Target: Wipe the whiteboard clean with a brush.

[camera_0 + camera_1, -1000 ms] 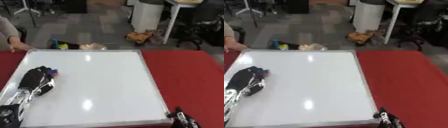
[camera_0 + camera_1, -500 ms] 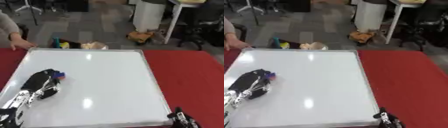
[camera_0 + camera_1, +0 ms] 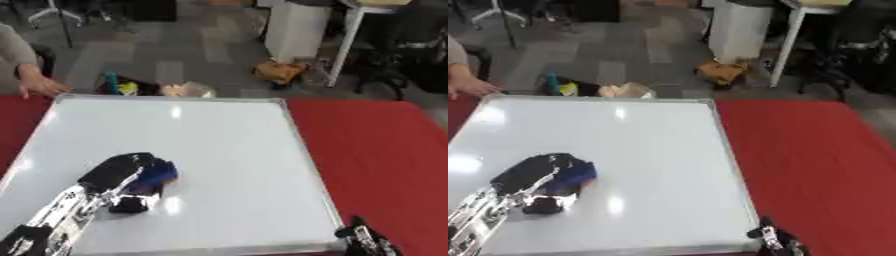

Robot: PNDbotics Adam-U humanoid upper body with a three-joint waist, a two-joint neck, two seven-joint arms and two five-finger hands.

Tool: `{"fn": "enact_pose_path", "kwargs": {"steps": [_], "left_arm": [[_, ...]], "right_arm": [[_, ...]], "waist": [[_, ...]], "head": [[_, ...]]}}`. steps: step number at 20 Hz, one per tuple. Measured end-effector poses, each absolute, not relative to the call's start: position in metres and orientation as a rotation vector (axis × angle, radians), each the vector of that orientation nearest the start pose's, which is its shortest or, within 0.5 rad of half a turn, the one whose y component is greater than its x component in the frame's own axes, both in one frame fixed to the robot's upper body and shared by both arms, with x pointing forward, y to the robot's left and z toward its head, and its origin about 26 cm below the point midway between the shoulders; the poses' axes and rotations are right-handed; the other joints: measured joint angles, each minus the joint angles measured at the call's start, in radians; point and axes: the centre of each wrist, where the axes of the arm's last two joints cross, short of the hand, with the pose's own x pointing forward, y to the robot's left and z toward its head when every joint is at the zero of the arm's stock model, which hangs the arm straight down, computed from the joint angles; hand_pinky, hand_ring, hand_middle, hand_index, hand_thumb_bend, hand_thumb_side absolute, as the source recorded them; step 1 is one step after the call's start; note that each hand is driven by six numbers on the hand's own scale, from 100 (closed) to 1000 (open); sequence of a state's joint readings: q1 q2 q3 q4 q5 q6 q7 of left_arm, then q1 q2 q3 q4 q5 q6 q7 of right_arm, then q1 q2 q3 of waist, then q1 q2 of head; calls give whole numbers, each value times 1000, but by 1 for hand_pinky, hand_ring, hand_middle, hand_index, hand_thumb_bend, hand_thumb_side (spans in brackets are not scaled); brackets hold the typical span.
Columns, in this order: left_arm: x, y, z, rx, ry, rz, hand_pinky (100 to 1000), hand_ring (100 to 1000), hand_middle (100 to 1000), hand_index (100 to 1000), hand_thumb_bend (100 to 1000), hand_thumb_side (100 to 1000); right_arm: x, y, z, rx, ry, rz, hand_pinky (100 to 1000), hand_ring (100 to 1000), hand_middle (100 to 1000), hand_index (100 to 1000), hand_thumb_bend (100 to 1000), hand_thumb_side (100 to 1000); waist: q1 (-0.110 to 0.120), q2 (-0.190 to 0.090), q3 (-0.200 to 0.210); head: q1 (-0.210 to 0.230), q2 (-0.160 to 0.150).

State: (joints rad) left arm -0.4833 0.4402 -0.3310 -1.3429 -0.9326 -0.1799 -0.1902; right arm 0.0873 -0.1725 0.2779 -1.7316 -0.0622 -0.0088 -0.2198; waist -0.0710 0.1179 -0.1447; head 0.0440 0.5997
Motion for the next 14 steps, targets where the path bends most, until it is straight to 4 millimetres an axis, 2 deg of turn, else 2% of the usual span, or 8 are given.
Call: {"fn": "enact_pose_path", "kwargs": {"steps": [2, 4, 8, 14], "left_arm": [[378, 246, 84, 774, -1544, -1635, 755, 817, 758, 911, 100, 654], [374, 243, 89, 755, -1559, -1652, 762, 824, 761, 916, 100, 797], [366, 241, 100, 717, -1596, -1677, 769, 834, 769, 922, 102, 951], [360, 237, 111, 676, -1626, -1691, 769, 834, 769, 922, 102, 951]], "right_arm": [[243, -210, 5, -17, -1630, 93, 346, 249, 100, 542, 100, 824], [243, -210, 5, -17, -1630, 93, 346, 249, 100, 542, 100, 824], [243, -210, 5, -17, -1631, 93, 346, 249, 100, 542, 100, 825], [243, -210, 5, -18, -1631, 93, 346, 249, 100, 542, 100, 825]], "waist": [[2, 0, 0], [4, 0, -1], [7, -1, -2], [7, -1, -2]], "head": [[0, 0], [-1, 0], [-2, 0], [-4, 0]]}}
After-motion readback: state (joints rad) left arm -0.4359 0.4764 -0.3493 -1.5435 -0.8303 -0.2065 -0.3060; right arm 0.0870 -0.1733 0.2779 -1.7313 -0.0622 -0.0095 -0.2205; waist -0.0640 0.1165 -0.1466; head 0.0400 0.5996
